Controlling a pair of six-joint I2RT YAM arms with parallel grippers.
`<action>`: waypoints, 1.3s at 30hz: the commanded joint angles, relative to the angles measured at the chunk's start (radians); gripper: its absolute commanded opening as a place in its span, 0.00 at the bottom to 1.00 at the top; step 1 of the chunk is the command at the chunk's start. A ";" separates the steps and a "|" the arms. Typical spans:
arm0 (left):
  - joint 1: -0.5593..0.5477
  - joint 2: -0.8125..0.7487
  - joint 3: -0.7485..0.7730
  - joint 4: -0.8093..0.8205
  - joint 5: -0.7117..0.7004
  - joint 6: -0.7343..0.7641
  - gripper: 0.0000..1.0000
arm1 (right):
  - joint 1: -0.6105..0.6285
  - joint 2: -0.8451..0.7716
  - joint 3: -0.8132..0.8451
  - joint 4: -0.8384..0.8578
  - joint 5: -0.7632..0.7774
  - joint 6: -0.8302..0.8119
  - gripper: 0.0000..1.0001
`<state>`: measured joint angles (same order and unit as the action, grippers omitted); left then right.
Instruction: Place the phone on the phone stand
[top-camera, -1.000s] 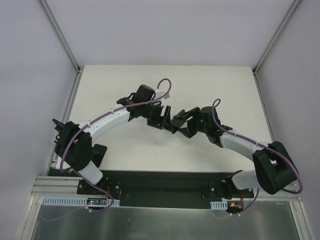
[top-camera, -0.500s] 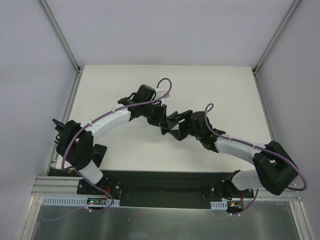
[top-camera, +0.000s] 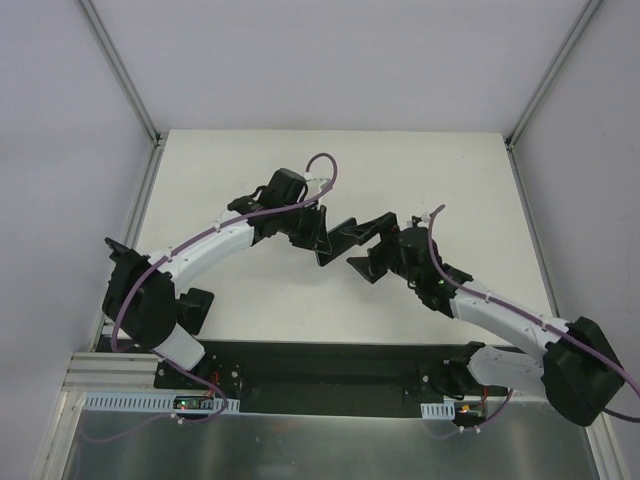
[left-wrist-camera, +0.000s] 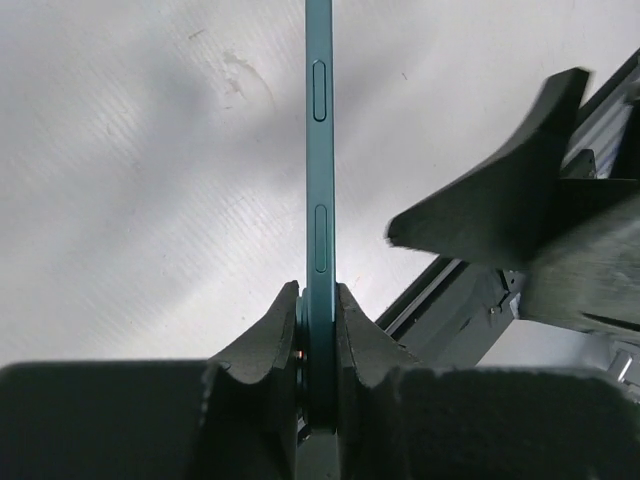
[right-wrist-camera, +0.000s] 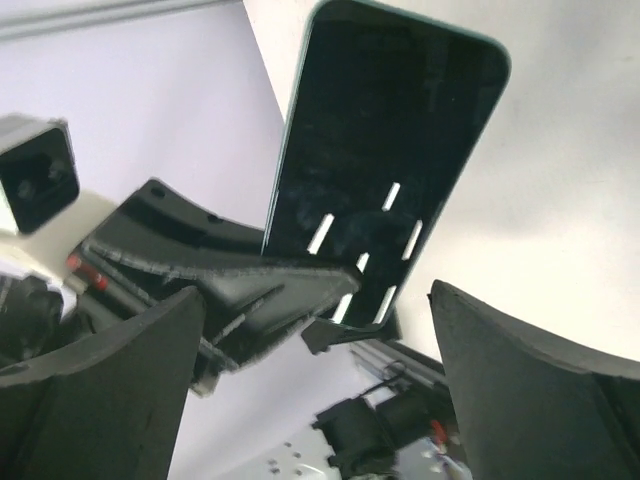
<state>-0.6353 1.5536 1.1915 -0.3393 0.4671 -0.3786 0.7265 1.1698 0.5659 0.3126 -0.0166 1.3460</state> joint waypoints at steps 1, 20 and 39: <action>-0.003 -0.075 0.031 -0.016 -0.051 0.001 0.00 | -0.024 -0.175 0.014 -0.244 0.010 -0.326 0.96; 0.183 -0.438 0.039 -0.512 -0.131 -0.259 0.00 | -0.047 -0.673 0.109 -0.914 0.455 -0.806 0.96; 0.213 -0.441 0.238 -1.181 -0.446 -0.433 0.00 | -0.045 -0.406 0.014 -0.474 0.306 -0.798 0.96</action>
<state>-0.4446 1.0973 1.3865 -1.3052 0.0700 -0.7094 0.6823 0.6975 0.5999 -0.3698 0.2901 0.5388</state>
